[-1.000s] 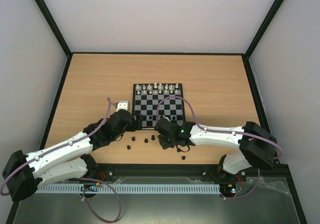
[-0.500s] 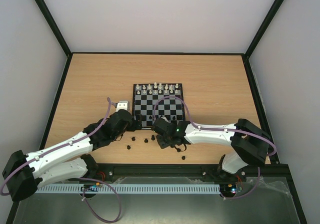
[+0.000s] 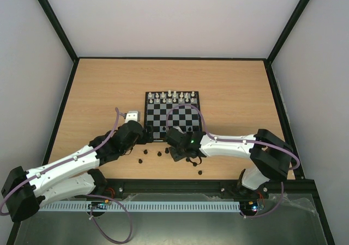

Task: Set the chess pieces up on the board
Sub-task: Pick up the chess piece at the center of the board, then place the chess piece on the chessboard.

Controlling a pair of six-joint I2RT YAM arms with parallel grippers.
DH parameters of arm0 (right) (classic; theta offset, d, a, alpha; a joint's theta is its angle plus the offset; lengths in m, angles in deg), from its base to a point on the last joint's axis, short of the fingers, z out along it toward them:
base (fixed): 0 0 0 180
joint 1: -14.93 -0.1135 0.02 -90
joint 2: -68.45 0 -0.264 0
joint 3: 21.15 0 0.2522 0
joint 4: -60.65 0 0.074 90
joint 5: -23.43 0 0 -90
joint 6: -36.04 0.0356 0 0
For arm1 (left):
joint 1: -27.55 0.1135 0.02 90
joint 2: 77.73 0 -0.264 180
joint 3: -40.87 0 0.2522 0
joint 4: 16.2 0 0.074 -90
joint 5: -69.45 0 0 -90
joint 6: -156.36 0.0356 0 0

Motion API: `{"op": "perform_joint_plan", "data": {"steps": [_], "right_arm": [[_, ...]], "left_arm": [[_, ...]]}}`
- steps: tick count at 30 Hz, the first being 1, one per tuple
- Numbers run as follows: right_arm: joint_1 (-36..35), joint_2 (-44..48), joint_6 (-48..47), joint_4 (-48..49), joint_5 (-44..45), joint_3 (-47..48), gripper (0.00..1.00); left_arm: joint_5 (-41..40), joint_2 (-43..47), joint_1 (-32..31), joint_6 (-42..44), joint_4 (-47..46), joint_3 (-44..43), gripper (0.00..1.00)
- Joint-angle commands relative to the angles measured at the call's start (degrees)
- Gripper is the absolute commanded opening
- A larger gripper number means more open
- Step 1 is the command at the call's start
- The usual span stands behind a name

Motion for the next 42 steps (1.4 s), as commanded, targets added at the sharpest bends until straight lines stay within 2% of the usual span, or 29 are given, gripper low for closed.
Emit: {"op": "perform_joint_plan", "data": {"steps": [1, 7, 18, 42], "right_arm": [[-0.47, 0.83, -0.57, -3.25, 2.83, 2.69, 0.09], [1.29, 0.78, -2.73, -6.22, 6.39, 7.03, 0.09], [8.06, -3.37, -7.54, -6.14, 4.67, 12.34, 0.09], [11.04, -9.16, -9.82, -3.87, 2.73, 13.07, 0.1]], "left_arm": [[-0.85, 0.56, -0.35, -0.1, 0.69, 0.65, 0.99], [-1.0, 0.88, -0.28, -0.03, 1.29, 0.52, 0.99], [-1.61, 2.69, -0.3, -0.15, 3.27, 0.22, 0.99], [-1.64, 0.47, -0.31, -0.08, 1.75, 0.39, 0.99]]}}
